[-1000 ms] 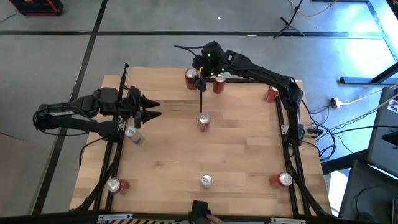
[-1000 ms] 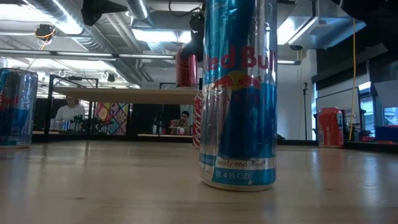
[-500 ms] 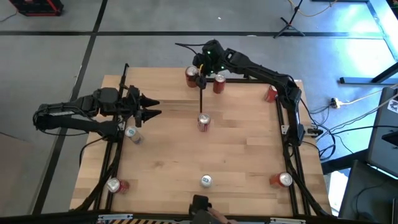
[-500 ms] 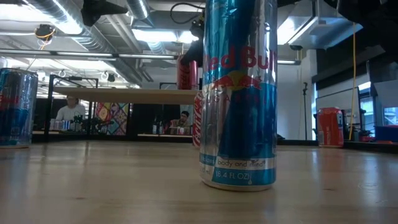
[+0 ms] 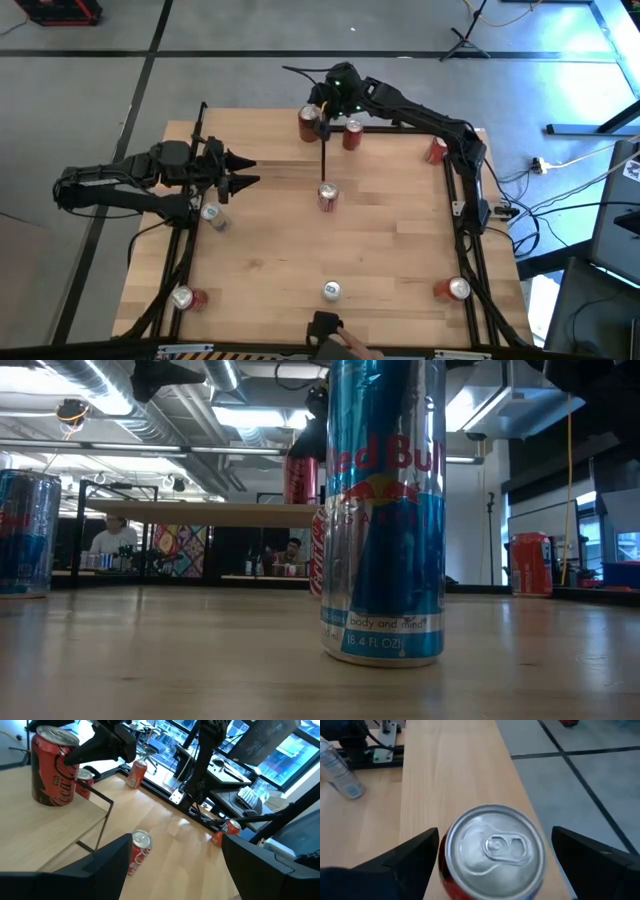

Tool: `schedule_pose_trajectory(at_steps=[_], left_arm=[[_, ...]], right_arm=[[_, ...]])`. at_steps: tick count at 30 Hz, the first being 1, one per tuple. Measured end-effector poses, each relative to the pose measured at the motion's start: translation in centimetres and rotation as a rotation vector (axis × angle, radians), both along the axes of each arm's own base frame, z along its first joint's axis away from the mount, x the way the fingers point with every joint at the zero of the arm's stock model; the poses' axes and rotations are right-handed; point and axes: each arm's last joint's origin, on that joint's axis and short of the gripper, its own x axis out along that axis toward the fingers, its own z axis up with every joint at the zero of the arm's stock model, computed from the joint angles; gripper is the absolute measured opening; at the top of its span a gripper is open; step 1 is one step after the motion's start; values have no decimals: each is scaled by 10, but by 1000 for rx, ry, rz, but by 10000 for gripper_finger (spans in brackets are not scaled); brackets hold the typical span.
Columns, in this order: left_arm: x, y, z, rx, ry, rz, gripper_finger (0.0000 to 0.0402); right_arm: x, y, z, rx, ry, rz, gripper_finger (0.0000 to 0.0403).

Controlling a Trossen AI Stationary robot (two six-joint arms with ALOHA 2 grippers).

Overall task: Place canned beverage on shelf
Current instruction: Put the bottom red black soda can on the shelf, then put the red black soda can on the shelf aligned with the other red black soda can

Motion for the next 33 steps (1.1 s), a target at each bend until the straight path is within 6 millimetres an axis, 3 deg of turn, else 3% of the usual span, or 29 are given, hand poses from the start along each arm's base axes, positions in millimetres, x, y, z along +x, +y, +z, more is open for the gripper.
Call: schedule_pose_trajectory(at_steps=[8,12,22,33], left_arm=[[0,0,0,3,0,13,300],[0,1,0,0,-1,26,300],[0,2,0,-37,-13,74,300],[-1,4,0,-65,-27,148,300]], right_arm=[[-39,13,37,-35,65,-5,367],[-63,-3,36,37,134,-36,367],[-102,-57,-32,208,235,-113,368],[-110,-65,-68,203,299,-205,369]])
